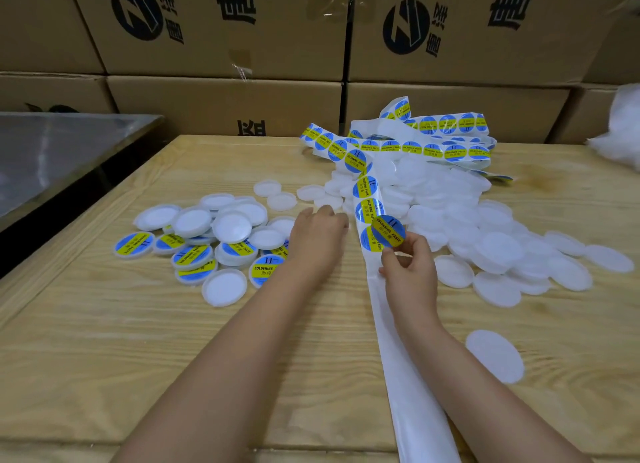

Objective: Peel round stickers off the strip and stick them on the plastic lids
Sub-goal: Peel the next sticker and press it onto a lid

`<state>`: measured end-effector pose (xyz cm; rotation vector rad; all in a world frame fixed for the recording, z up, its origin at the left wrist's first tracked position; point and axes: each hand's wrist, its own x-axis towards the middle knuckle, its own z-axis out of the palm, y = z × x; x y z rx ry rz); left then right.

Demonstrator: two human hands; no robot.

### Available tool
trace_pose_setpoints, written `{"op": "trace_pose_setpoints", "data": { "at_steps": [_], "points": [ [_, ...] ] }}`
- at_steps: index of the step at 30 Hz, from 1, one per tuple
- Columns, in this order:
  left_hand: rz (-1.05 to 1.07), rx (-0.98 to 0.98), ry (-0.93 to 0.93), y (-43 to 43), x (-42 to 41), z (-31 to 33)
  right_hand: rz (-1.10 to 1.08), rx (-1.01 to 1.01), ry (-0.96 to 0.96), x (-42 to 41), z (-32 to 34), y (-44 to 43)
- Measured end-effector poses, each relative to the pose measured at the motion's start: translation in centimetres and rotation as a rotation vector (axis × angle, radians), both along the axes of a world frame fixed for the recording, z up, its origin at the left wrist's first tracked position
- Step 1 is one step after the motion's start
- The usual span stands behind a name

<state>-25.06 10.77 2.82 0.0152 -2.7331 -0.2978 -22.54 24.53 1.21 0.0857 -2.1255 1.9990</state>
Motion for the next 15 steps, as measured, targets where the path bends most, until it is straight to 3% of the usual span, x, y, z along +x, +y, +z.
{"op": "trace_pose_setpoints", "data": {
  "at_steps": [8, 15],
  "points": [
    [-0.105, 0.881, -0.028, 0.0, 2.3, 1.4, 0.117, -0.014, 0.046, 0.5, 0.1, -0.1],
    [-0.195, 1.089, -0.079, 0.2, 3.5, -0.1, 0.192, -0.031, 0.015, 0.2, 0.0, 0.1]
  ]
}}
